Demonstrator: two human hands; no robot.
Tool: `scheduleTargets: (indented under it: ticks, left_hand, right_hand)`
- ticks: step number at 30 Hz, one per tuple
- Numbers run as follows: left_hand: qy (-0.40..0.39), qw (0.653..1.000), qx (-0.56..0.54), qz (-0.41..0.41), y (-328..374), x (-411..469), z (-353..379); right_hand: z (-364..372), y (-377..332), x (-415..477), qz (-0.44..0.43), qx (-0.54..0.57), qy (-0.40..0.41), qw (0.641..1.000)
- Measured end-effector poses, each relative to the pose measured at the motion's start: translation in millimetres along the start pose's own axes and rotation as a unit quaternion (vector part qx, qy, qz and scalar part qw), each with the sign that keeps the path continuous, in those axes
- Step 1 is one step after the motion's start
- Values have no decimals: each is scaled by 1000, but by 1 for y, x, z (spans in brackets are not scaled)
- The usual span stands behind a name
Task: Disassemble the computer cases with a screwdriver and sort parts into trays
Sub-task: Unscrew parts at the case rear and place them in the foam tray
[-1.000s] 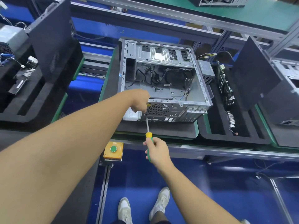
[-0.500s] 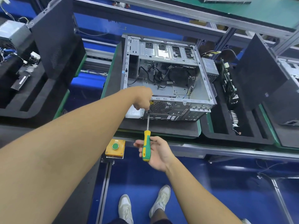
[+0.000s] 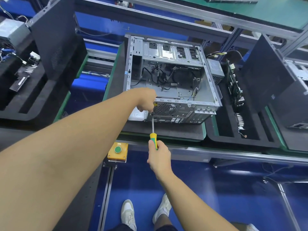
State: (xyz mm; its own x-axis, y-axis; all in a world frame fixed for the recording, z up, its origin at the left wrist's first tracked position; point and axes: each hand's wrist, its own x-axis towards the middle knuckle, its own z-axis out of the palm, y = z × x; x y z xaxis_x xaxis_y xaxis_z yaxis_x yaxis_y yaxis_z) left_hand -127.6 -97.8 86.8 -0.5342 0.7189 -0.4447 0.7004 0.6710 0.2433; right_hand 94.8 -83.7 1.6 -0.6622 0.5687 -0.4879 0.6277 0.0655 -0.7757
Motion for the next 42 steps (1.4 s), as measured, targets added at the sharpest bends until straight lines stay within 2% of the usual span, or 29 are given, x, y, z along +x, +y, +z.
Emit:
scheduleTargets:
  ticks: [2, 3, 5, 6, 7, 8, 10, 13, 15, 17, 18, 19, 20, 21, 22, 23, 24, 25, 26, 27, 28, 30, 31, 33, 35, 36, 38, 40, 42]
  left_hand:
    - [-2, 1000, 3, 0, 1, -1, 0]
    - [-1, 1000, 5, 0, 2, -1, 0]
    - [-4, 1000, 4, -3, 3, -2, -1]
    - [-5, 1000, 2, -4, 3, -2, -1]
    - [-6, 1000, 1, -5, 3, -3, -1]
    - [-8, 1000, 1, -6, 3, -3, -1]
    - [-10, 1000, 5, -4, 5, -4, -2]
    - [-8, 1000, 24, 4, 6, -7, -4]
    - [-13, 1000, 24, 6, 6, -8, -4]
    - [-18, 1000, 15, 6, 5, -7, -4]
    - [-16, 1000, 14, 4, 4, -7, -4]
    - [-14, 1000, 13, 2, 4, -6, -4]
    - [-13, 1000, 12, 1, 4, -5, -3]
    - [-12, 1000, 11, 0, 4, -5, -3]
    - [-10, 1000, 10, -1, 3, -4, -2]
    - [-8, 1000, 7, -2, 3, -4, -2]
    - [-6, 1000, 4, -2, 3, -4, -2]
    - [-5, 1000, 2, -2, 3, -4, -2]
    - [-5, 1000, 2, -2, 3, -4, -2]
    - [-6, 1000, 0, -2, 3, -4, -2]
    - [-6, 1000, -2, -3, 3, -4, -2]
    - [-6, 1000, -7, -5, 3, -4, -1]
    - [-6, 1000, -10, -4, 3, -4, -1]
    - [-6, 1000, -15, -1, 2, -4, -2]
    - [-8, 1000, -17, 0, 2, -4, -1]
    - [-8, 1000, -16, 0, 2, -4, -1]
    - [0, 1000, -10, 0, 2, -3, 0]
    - [10, 1000, -6, -1, 1, -2, 0]
    - [14, 1000, -7, -1, 1, -1, 1]
  right_hand:
    - [5, -3, -3, -56, -202, 85, 974]
    - [5, -3, -4, -75, -252, 109, 959]
    - [0, 1, -1, -81, -243, 105, 961]
    - [-4, 2, 3, -59, -163, 75, 982]
    - [-9, 1, 7, -9, -26, 33, 999]
    - [-14, -1, 11, 70, 129, -23, 989]
    - [-21, 0, 13, 195, 327, -160, 911]
    - [-22, 9, 13, 222, 461, -272, 815]
    - [-22, 13, 12, 212, 512, -291, 780]
    - [-20, 13, 9, 198, 510, -249, 799]
    - [-17, 14, 8, 179, 477, -203, 836]
    - [-14, 14, 6, 144, 403, -141, 893]
    - [-12, 12, 2, 94, 281, -72, 952]
    - [-8, 9, -2, 36, 124, -1, 992]
    - [-4, 9, -6, -14, -37, 63, 997]
    - [0, 8, -8, -48, -163, 109, 979]
    - [4, 7, -10, -63, -222, 131, 964]
    - [7, 6, -10, -65, -213, 123, 967]
    - [7, 6, -8, -52, -135, 89, 985]
    - [6, 4, -4, -12, -8, 43, 999]
    - [3, 1, -1, 52, 140, -17, 989]
    - [-6, 0, 3, 170, 366, -146, 903]
    - [-9, 2, 5, 196, 426, -193, 862]
    - [-11, 6, 7, 205, 469, -248, 822]
    - [-10, 8, 3, 185, 471, -250, 825]
    - [-9, 8, 2, 171, 460, -232, 840]
    - [-5, 9, -2, 117, 367, -136, 913]
    - [-2, 10, -7, 34, 141, 16, 989]
    - [1, 11, -11, -40, -88, 125, 987]
